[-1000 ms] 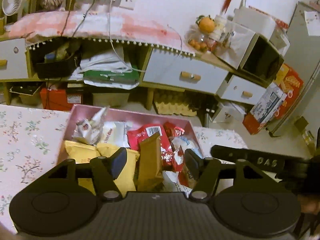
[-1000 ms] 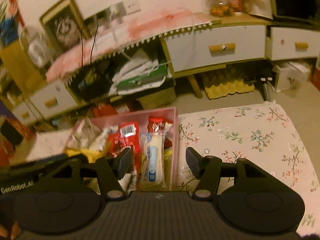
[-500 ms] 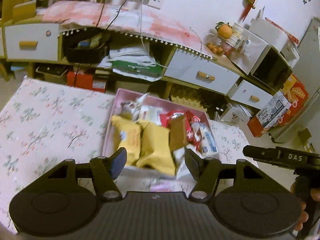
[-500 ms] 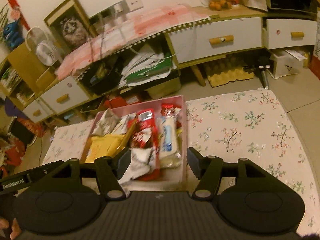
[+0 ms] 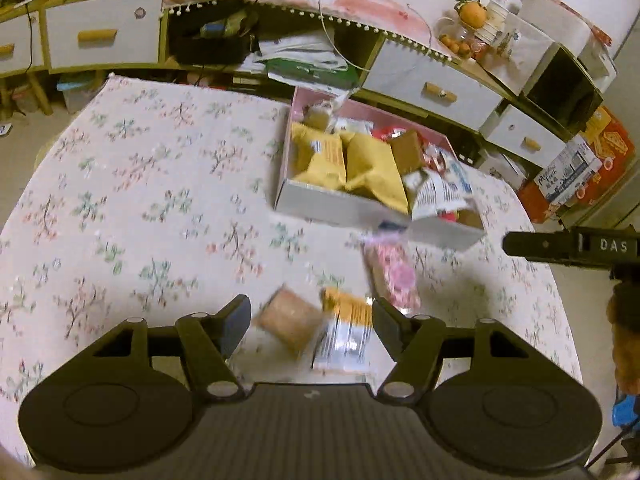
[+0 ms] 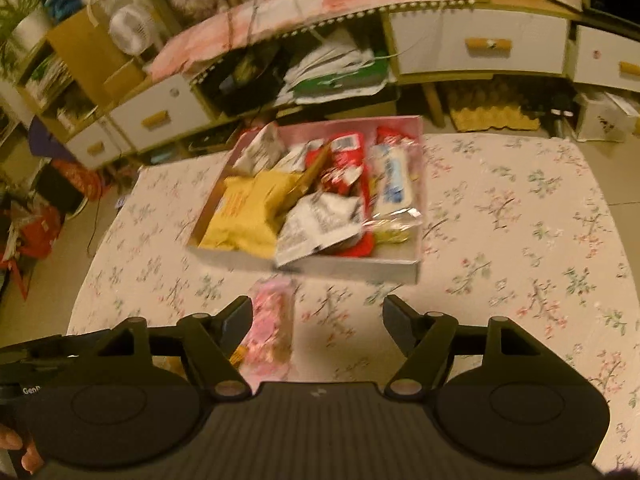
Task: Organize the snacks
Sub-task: 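Move both open grippers back toward the remaining snacks, then grasp a silver wrapper with the left gripper while the right grasps the pink wafer bar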
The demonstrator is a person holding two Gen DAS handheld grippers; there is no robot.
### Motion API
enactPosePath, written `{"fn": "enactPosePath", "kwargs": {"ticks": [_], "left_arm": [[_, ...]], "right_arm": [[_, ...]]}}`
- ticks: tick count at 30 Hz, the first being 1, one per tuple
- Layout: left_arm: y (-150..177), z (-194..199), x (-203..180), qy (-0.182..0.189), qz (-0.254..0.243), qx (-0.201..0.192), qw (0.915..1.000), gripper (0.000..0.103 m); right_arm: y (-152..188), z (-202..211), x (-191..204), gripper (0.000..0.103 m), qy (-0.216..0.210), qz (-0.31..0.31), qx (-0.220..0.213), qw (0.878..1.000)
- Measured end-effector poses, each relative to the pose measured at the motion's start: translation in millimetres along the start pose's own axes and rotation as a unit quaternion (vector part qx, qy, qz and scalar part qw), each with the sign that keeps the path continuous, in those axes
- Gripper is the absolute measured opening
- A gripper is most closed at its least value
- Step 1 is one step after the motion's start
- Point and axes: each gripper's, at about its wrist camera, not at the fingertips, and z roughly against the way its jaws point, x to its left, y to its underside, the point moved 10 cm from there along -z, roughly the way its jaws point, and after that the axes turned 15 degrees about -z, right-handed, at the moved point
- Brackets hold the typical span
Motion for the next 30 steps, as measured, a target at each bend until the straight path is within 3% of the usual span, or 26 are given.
{"fn": "enactPosePath", "kwargs": {"ticks": [4,11,13,14,17,24,30], "left_arm": [[19.5,-1.2,-0.1,-0.002,0.000,0.014,0.9999,0.076],[57.7,-29.5,4.5,-0.038,-0.034,0.079,0.9956,0.079],[64.0,-35.8,8.6,-0.038,-0.029,0.091,0.9947,0.059],[67.1,-35.9,11.0,-0.031,-0.020,0.094,0.9949,0.040],[62.7,-30.2,18.8,-0.016,0.002,0.082,0.9965,0.020],[58.3,-22.7,19.6,-0.008,0.005,0.068,0.9976,0.015],[51.1,-15.5,22.6,-0.005,0.013,0.050,0.9987,0.014]], "right_arm": [[19.9,-5.2,10.6,0.073,0.007,0.032,0.018,0.999],[40.6,-26.1,13.1,0.075,0.025,0.042,0.052,0.997],[43.3,-32.3,13.5,0.075,0.031,0.043,0.056,0.997],[44.3,-34.4,13.5,0.075,0.031,0.042,0.057,0.997],[46.1,-42.0,14.7,0.075,0.033,0.036,0.060,0.997],[51.3,-61.7,22.8,0.075,0.036,0.034,0.060,0.997],[49.2,-76.5,30.7,0.074,0.044,0.045,0.027,0.998]]}}
